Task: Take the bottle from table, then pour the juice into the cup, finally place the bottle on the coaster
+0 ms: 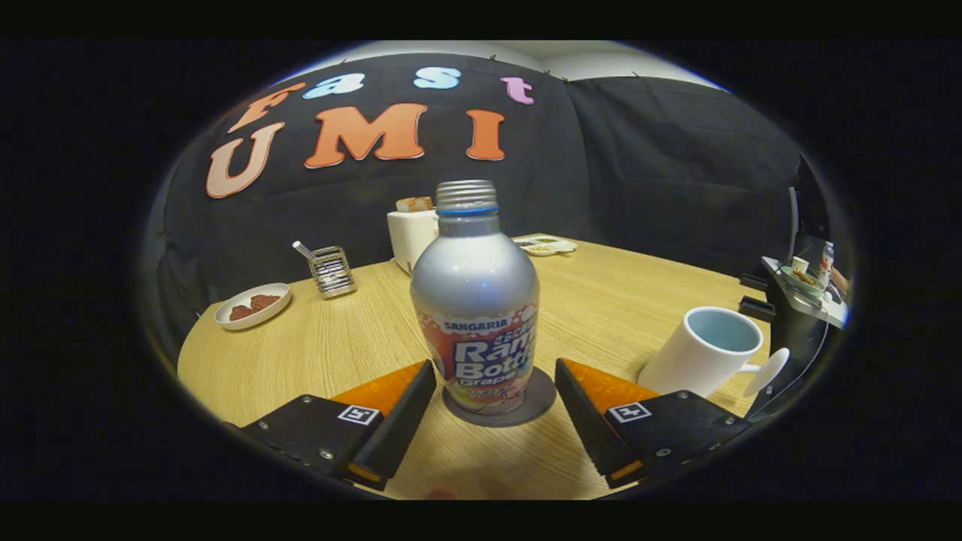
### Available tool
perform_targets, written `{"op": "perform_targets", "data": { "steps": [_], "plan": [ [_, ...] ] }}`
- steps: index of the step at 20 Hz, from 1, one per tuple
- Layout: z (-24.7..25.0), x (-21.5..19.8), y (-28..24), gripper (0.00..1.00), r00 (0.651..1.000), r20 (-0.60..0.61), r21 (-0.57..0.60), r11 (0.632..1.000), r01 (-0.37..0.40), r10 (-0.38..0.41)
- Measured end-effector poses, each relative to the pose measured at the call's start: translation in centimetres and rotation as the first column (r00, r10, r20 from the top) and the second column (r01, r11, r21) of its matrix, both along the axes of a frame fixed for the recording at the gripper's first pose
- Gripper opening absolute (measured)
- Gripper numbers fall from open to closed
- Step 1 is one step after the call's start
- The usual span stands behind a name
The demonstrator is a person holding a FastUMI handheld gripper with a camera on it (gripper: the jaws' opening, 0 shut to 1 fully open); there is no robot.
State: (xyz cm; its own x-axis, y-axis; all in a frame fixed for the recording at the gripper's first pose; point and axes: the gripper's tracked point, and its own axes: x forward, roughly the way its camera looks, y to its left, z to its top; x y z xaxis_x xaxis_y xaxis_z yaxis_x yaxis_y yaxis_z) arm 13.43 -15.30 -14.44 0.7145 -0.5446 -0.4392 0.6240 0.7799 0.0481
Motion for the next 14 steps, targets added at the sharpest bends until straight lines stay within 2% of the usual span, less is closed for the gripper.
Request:
{"op": "perform_targets", "data": {
  "steps": [1,7,14],
  "plan": [
    [0.4,-0.5,0.3,0.97,1.0,0.006,-0.002,1.0,-0.006,0.006],
    [3.5,-2.9,3.2,0.97,0.994,0.072,-0.012,0.997,-0.076,0.077],
    [8.2,-5.2,8.1,0.97,0.967,0.155,-0.054,0.979,-0.194,0.201]
  ]
}}
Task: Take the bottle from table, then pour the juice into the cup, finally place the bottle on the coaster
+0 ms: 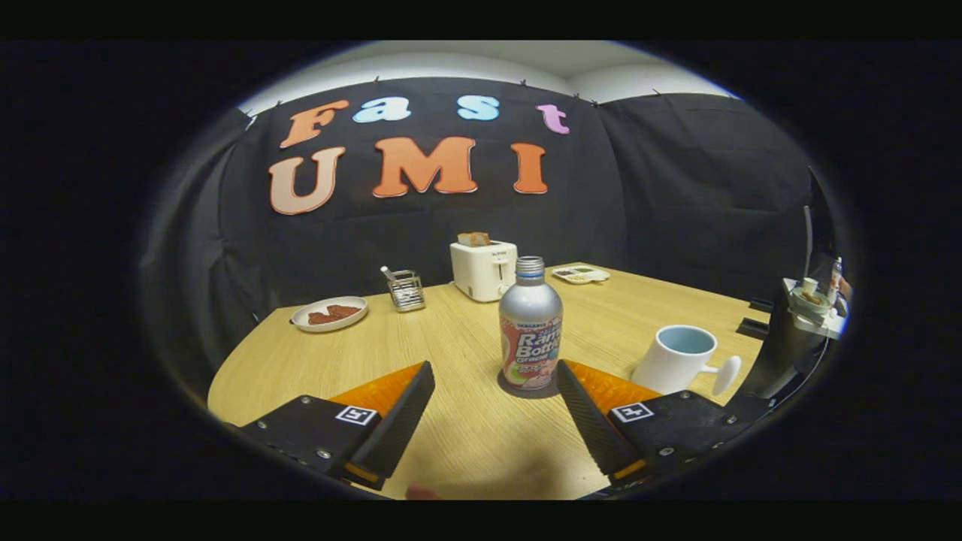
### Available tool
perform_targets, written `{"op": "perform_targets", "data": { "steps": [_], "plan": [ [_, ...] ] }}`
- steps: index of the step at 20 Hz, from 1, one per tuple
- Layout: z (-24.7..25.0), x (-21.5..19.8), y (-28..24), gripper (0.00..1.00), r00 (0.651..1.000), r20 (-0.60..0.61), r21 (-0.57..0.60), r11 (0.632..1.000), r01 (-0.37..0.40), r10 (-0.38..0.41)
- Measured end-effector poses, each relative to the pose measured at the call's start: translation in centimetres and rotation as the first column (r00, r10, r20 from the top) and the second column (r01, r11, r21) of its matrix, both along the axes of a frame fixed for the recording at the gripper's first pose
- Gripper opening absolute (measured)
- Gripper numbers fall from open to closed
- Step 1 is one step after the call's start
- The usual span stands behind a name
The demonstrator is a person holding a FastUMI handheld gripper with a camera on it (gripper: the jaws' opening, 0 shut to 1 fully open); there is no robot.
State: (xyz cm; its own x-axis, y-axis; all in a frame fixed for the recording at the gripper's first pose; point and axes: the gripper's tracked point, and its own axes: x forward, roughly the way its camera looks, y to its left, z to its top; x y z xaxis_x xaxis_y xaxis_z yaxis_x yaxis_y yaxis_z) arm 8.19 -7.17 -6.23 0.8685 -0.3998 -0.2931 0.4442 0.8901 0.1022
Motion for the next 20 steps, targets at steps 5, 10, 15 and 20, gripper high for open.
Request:
{"op": "perform_targets", "data": {
  "steps": [5,10,15,20],
  "plan": [
    [2.5,-1.7,4.1,0.97,0.989,0.083,-0.002,0.993,-0.12,0.12],
    [4.3,-2.8,7.5,0.97,0.964,0.139,-0.038,0.974,-0.223,0.226],
    [5.8,-3.0,9.5,0.97,0.942,0.168,-0.089,0.956,-0.281,0.292],
    [6.8,-3.1,10.0,0.97,0.938,0.164,-0.122,0.95,-0.286,0.304]
  ]
}}
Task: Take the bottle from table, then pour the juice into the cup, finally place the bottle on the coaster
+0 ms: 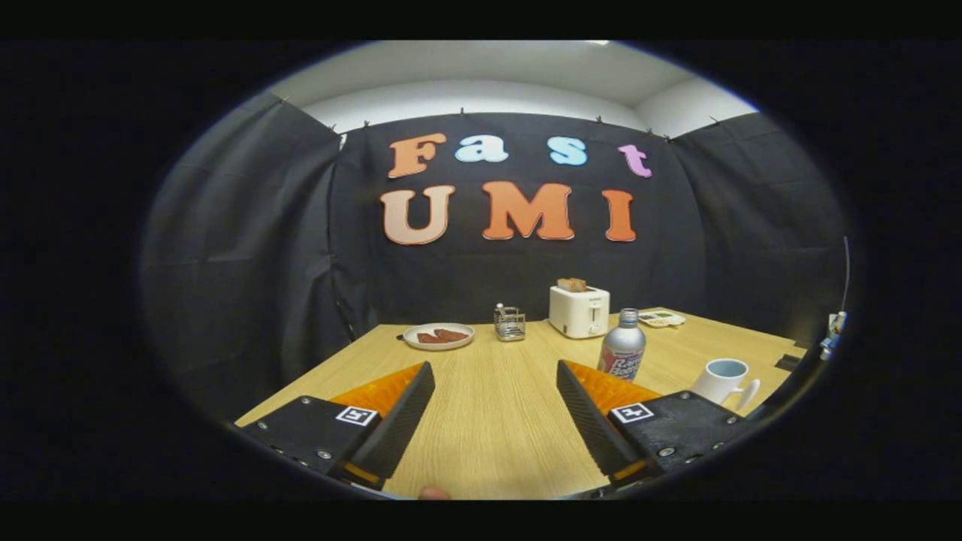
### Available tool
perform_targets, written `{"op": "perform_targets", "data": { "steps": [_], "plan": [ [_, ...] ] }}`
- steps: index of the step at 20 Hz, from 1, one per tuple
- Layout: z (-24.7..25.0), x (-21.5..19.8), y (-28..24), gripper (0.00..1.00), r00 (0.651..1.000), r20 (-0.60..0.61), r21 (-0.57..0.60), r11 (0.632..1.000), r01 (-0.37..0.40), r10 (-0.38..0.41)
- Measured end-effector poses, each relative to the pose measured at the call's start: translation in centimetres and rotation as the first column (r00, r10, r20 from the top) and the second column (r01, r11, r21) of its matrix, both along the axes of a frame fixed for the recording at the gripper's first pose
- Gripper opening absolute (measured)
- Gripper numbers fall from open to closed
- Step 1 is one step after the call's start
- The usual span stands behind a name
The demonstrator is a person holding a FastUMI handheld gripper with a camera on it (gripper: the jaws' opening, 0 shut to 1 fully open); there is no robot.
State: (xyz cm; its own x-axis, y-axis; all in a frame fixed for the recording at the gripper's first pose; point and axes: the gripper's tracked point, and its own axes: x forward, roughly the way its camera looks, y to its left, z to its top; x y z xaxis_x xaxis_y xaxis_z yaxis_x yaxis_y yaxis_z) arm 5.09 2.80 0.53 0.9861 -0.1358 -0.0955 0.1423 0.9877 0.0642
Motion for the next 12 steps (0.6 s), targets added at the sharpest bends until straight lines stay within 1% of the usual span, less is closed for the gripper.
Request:
{"op": "perform_targets", "data": {
  "steps": [3,7,12],
  "plan": [
    [0.5,0.52,0.68,0.97,1.0,0.019,0.007,1.0,-0.025,0.025],
    [0.33,0.86,0.5,0.97,1.0,0.007,-0.002,1.0,-0.026,0.026],
    [0.32,0.95,-0.2,0.97,1.0,0.009,0.015,1.0,-0.017,0.017]
  ]
}}
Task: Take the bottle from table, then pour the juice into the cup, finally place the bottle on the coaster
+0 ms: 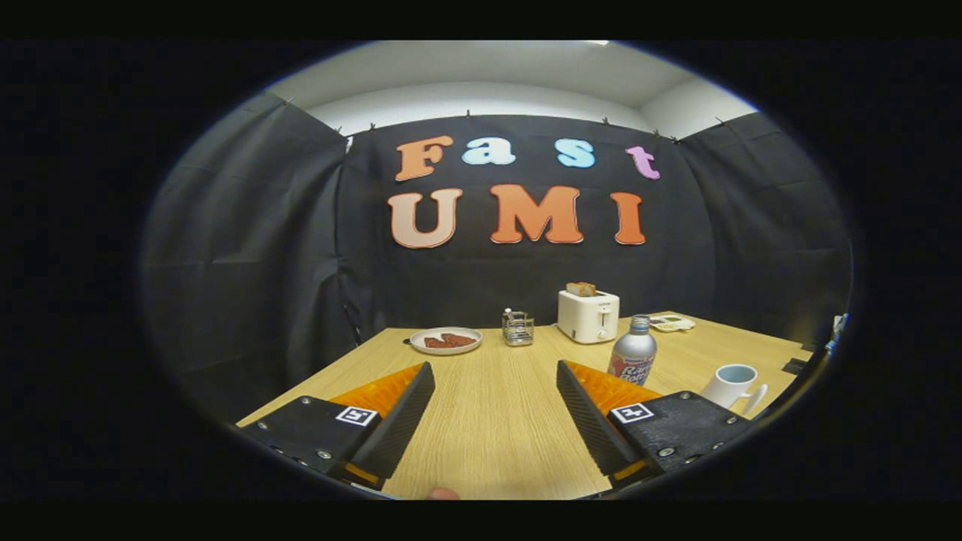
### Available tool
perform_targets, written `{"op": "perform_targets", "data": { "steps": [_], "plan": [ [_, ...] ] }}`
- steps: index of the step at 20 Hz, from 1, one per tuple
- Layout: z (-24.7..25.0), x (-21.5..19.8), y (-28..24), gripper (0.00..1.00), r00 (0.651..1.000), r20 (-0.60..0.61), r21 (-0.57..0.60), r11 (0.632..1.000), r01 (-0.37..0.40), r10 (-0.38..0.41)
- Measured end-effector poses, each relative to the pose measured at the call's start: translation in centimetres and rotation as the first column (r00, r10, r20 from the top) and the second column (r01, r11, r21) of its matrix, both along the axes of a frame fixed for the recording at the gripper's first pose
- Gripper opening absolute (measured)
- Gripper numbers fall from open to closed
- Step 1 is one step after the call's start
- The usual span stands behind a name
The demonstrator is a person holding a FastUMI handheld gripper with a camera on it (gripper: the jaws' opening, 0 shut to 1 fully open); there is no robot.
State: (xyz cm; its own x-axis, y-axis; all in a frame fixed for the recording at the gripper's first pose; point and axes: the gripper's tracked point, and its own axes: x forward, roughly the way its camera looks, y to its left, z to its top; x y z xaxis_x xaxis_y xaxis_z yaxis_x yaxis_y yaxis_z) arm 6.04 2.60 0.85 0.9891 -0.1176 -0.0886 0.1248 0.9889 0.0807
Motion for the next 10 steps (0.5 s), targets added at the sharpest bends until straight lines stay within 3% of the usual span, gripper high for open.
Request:
{"op": "perform_targets", "data": {
  "steps": [10],
  "plan": [
    [1.5,-0.2,-0.9,0.97,0.999,0.037,0.018,1.0,0.015,-0.016]
  ]
}}
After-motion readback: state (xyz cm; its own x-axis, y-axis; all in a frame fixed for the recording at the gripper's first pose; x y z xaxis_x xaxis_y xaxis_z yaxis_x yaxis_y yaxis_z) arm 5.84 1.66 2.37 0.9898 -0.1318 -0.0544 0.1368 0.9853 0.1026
